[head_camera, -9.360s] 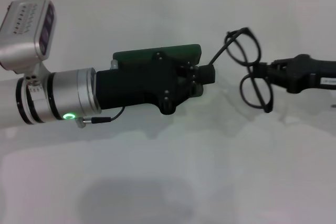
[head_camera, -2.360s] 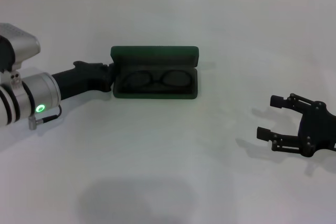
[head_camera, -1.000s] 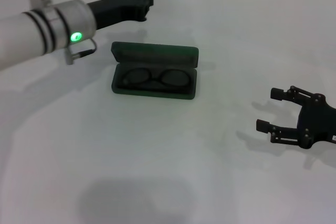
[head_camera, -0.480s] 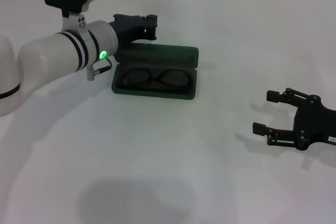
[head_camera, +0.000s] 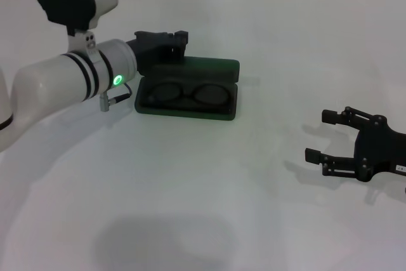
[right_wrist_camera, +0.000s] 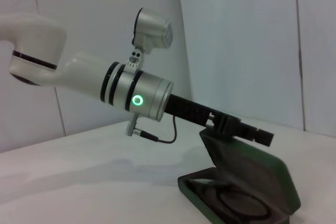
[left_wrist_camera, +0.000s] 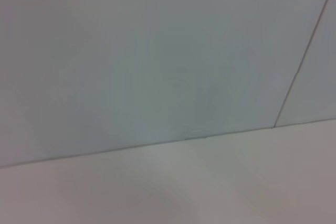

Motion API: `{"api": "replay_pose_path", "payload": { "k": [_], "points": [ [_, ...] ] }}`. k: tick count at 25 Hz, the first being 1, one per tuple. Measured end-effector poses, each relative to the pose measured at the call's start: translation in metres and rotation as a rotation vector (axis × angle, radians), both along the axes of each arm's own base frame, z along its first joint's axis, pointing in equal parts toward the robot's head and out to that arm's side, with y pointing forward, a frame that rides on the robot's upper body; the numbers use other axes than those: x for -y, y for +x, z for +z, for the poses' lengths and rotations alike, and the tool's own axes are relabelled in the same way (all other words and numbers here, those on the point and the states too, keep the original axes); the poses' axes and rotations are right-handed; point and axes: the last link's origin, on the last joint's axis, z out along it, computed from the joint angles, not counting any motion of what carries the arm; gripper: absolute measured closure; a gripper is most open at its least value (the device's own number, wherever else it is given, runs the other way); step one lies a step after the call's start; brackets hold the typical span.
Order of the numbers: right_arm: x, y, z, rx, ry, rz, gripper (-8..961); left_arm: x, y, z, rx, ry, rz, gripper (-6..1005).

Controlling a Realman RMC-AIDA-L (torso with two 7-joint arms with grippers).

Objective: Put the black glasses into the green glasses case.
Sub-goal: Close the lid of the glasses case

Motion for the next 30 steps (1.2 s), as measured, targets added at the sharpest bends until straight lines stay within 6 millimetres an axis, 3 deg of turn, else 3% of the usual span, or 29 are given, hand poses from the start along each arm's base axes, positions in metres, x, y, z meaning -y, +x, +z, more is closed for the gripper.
{"api": "replay_pose_path", "payload": {
  "k": [30],
  "points": [
    [-0.002,-0.004,-0.003,-0.004,-0.001,0.004,67,0.05,-0.034,-0.002,0.065,-0.002,-0.101,981]
  ]
}}
